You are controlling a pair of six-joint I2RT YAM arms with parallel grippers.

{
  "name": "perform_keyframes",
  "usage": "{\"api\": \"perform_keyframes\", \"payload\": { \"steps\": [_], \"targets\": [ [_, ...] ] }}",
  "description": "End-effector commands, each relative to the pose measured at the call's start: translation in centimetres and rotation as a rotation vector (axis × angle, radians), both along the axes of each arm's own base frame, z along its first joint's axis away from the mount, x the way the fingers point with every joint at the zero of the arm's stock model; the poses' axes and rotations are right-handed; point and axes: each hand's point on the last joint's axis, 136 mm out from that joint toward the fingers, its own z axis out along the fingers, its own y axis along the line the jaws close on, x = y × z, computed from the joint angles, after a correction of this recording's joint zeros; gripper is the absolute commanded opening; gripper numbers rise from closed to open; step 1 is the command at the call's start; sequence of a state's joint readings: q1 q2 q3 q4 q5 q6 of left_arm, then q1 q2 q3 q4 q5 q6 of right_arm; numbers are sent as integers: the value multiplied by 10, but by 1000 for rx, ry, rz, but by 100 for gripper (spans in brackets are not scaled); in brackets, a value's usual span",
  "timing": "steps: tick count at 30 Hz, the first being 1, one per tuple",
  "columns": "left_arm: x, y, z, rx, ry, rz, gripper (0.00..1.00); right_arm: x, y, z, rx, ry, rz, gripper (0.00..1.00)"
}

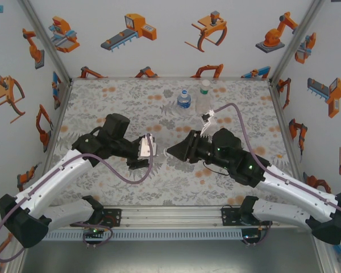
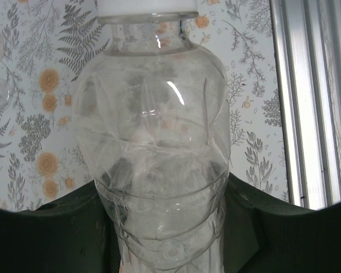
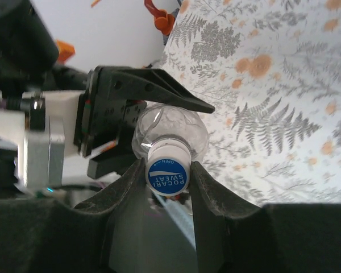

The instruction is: Screw on the bottle caps

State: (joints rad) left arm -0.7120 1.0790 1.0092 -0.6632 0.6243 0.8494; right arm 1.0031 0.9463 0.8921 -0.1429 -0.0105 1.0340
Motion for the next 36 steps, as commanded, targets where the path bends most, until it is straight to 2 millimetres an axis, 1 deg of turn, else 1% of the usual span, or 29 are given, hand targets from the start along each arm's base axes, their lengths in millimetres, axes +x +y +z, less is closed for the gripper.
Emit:
{"api": "perform_keyframes", "payload": {
  "steps": [1, 3, 7, 9, 14, 19, 23, 26, 27, 30, 33, 36],
  "targets": [
    [-10, -20, 42, -179, -81, -101, 0, 5, -2, -53, -14, 366, -134, 0],
    [-3, -20, 41, -170, -88, -58, 0, 8, -5, -59, -26, 393, -172, 0],
    [13, -21, 41, -159, -85, 29, 0, 15, -3, -70, 46, 422, -218, 0],
    [16, -22, 43, -160, -75, 51, 0, 20, -3, -71, 73, 416, -243, 0],
    [19, -25, 41, -161, -40, 67, 0, 31, 2, -64, 108, 386, -275, 0],
    [22, -25, 38, -155, -26, 87, 0, 38, -10, -53, 58, 289, -311, 0],
    [26, -25, 37, -156, -37, 105, 0, 38, -17, -49, 52, 267, -329, 0],
    [25, -25, 34, -151, -38, 96, 0, 41, -13, -35, 75, 176, -293, 0],
    [22, -26, 33, -154, -30, 77, 0, 41, -10, -29, 91, 143, -277, 0],
    [19, -27, 35, -167, -13, 59, 0, 39, -6, -10, 56, -5, -208, 0],
    [14, -27, 37, -177, -13, 35, 0, 29, -1, 13, 42, -187, -103, 0],
    [6, -27, 44, -209, -14, -10, 0, 13, 5, 34, 38, -390, 16, 0]
  ]
}}
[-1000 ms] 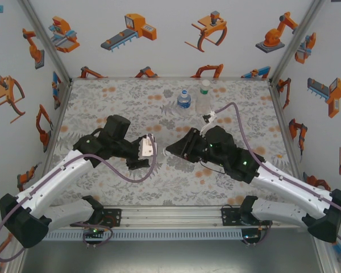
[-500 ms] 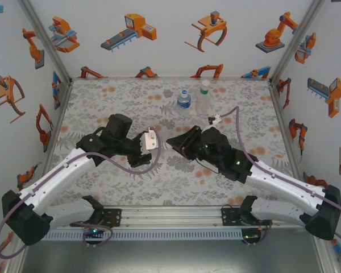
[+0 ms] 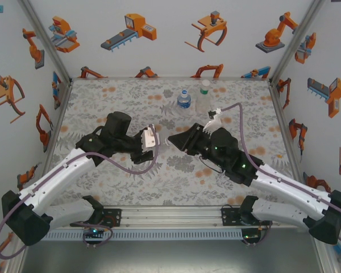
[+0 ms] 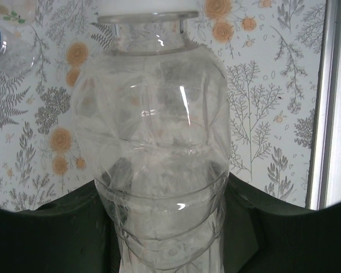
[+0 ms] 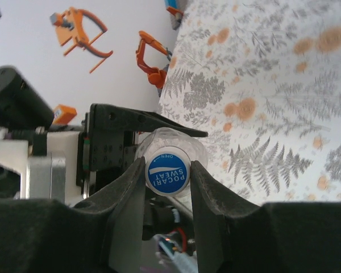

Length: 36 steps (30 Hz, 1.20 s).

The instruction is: Screw on the bottle caps

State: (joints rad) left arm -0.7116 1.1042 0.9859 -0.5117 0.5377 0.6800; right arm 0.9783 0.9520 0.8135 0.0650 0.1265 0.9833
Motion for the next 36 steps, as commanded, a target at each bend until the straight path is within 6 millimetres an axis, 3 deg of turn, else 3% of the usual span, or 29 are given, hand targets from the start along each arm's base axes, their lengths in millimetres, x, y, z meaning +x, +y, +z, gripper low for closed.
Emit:
{"api": "perform_keyframes", "payload": {
  "steps": [1, 10, 15, 20, 27, 36],
  "targets": [
    [-27, -17, 44, -180, -50, -181, 0, -25, 15, 31, -51, -321, 184, 0],
    [-66, -15, 63, -272, -34, -378, 0, -90, 18, 71, -54, -834, 461, 0],
    [-77, -12, 72, -296, -10, -436, 0, -113, 20, 70, -120, -954, 595, 0],
    [-84, -12, 79, -314, 14, -470, 0, -122, 23, 69, -168, -1012, 667, 0],
    [-65, -18, 81, -303, 25, -355, 0, -93, 21, 52, -265, -904, 545, 0],
    [-24, -27, 80, -311, -58, -156, 0, -22, 10, 24, -158, -411, 167, 0]
  ]
}}
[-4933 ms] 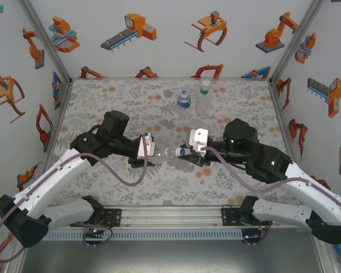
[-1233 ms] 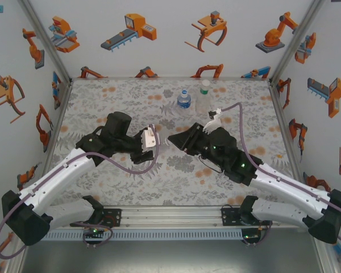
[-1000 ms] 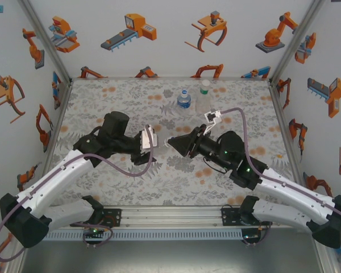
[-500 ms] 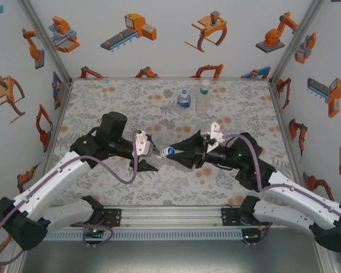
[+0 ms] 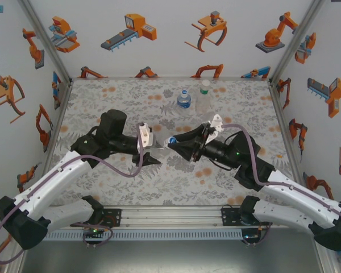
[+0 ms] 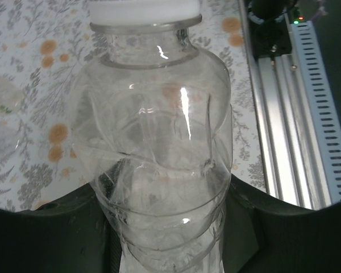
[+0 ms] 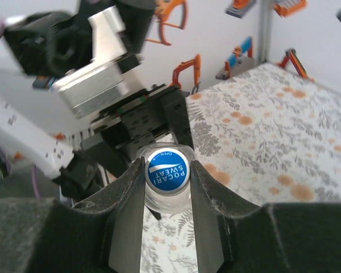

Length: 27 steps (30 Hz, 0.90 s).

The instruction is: Screw on the bottle caps

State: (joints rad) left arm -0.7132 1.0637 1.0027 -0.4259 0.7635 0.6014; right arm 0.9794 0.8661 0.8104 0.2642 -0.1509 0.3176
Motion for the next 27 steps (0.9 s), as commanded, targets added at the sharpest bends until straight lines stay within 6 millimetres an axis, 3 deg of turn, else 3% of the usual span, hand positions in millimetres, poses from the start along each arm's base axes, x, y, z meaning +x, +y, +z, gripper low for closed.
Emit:
{"api": "perform_keyframes", "payload": {
  "steps": [1, 6, 11, 25, 27],
  "targets": [
    [11, -11, 33, -118, -108, 24, 0, 37, -3, -56, 13, 354, -183, 0],
    [32, -12, 34, -115, -145, 127, 0, 59, -15, -73, 88, 659, -357, 0],
    [51, -15, 35, -115, -151, 209, 0, 63, -12, -91, 100, 854, -424, 0],
    [57, -23, 32, -103, -120, 227, 0, 69, -17, -105, 24, 804, -581, 0],
    [56, -23, 31, -106, -117, 224, 0, 69, -19, -104, 21, 789, -588, 5]
  ]
}}
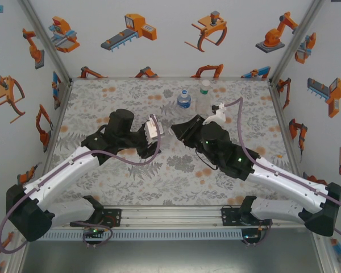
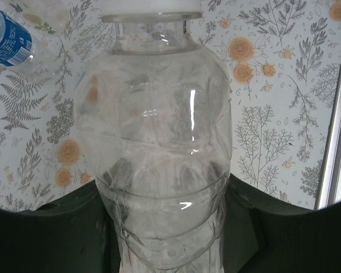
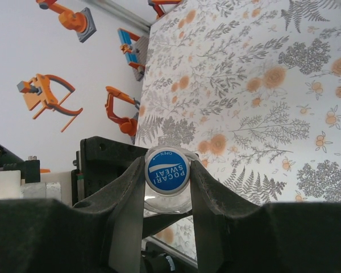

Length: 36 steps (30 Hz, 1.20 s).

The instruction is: Screw on the bottle caps

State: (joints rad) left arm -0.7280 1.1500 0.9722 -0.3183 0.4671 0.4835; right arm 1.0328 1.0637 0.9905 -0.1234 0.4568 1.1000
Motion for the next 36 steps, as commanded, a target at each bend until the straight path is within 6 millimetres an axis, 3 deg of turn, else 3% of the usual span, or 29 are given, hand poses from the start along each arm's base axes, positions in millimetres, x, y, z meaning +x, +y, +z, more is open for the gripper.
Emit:
{"api": "perform_keyframes", "payload": {
  "steps": [1, 5, 9, 19, 26, 32, 36],
  "targets": [
    [-4, -20, 67, -198, -150, -74, 0, -13, 7, -33, -126, 63, 63, 9],
    [-13, -21, 62, -203, -154, -124, 0, -15, 9, -19, -108, 25, 88, 28],
    [-17, -21, 59, -205, -152, -147, 0, -18, 6, -2, -101, -16, 102, 41],
    [-27, -24, 57, -219, -144, -206, 0, -24, -1, 25, -123, -92, 140, 54],
    [-38, -21, 51, -178, -108, -259, 0, -43, -22, 63, -316, -295, 241, 62],
    [-57, -18, 46, -154, -44, -346, 0, -66, -28, 97, -468, -496, 444, 62],
    [-75, -14, 46, -143, 10, -438, 0, -94, -15, 100, -593, -668, 697, 59]
  ]
}}
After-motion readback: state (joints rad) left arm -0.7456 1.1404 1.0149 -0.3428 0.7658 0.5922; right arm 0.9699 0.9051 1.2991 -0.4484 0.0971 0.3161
